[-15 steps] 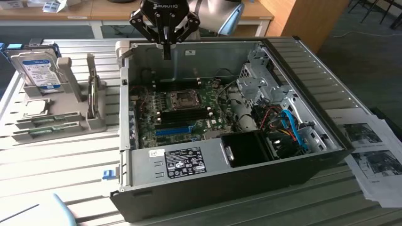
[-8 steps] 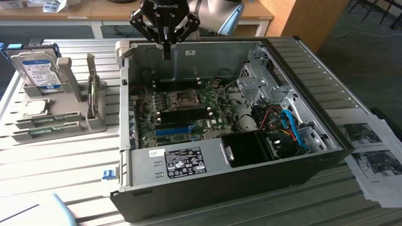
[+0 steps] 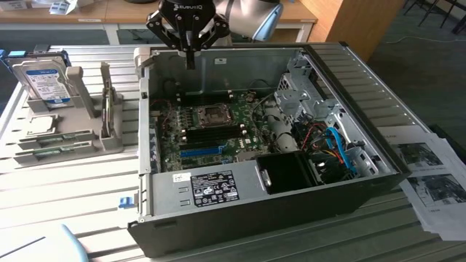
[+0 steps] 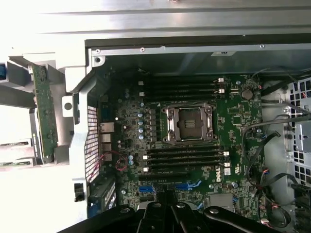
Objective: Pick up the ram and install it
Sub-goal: 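Reach for the ram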
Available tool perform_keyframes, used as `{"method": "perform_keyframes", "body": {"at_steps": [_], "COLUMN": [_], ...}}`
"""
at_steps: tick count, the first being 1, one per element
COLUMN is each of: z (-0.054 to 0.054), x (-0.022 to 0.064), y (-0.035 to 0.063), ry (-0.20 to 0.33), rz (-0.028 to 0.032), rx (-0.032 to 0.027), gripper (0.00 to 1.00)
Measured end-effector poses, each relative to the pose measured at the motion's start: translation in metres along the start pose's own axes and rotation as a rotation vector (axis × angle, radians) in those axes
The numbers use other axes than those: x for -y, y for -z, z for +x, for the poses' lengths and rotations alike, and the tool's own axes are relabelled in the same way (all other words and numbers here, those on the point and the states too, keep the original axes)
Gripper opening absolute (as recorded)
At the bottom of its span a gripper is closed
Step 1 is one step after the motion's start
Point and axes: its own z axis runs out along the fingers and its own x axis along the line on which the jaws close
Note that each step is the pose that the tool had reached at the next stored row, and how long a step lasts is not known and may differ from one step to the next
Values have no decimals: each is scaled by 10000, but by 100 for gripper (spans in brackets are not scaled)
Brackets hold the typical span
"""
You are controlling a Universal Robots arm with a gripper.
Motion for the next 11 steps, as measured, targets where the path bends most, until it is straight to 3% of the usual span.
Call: {"method": "perform_keyframes", "body": {"at_steps": [8, 11], "z": [138, 242], "x": [10, 18], "y": [4, 6], "ry": [-1, -1], "rz": [-1, 0], "rx": [0, 0], "gripper": [9, 9]}}
